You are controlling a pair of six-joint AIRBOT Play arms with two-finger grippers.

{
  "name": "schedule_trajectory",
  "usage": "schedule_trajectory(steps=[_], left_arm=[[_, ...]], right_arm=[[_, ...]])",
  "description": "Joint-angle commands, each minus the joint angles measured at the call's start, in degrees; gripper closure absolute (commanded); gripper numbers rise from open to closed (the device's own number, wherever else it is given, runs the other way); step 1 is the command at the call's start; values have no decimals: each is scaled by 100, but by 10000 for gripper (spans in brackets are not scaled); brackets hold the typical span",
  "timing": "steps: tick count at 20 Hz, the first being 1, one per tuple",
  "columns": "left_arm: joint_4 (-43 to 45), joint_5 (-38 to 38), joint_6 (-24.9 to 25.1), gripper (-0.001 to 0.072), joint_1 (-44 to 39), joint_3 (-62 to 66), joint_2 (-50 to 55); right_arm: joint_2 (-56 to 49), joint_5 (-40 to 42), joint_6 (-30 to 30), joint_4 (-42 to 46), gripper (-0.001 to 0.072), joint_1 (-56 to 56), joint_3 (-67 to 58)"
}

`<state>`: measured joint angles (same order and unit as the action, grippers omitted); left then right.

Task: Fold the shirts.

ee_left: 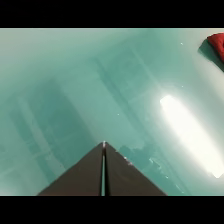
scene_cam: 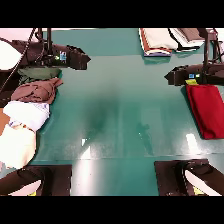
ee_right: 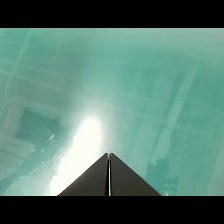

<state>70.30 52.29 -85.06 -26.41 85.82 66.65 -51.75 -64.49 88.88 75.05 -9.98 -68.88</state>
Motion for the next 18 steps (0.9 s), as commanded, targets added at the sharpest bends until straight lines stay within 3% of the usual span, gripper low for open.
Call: schedule_trajectory(steps=[1,11,14,15,16,18], left_arm=[[0,-2,0,676,-2,0,0],[-24,-17,-17,676,-2,0,0],[-66,-514,-122,673,-2,4,2],[345,-680,33,441,0,7,0],[1045,-850,-94,49,33,4,15],[2319,-1073,-859,26,391,0,160]], right_arm=[[2,4,2,-4,692,-24,-4],[2,2,0,-4,693,-24,2],[2,4,0,-4,693,-24,2],[2,2,2,-4,692,-24,2],[4,-2,0,-4,692,-24,2],[2,4,0,-4,693,-24,2]])
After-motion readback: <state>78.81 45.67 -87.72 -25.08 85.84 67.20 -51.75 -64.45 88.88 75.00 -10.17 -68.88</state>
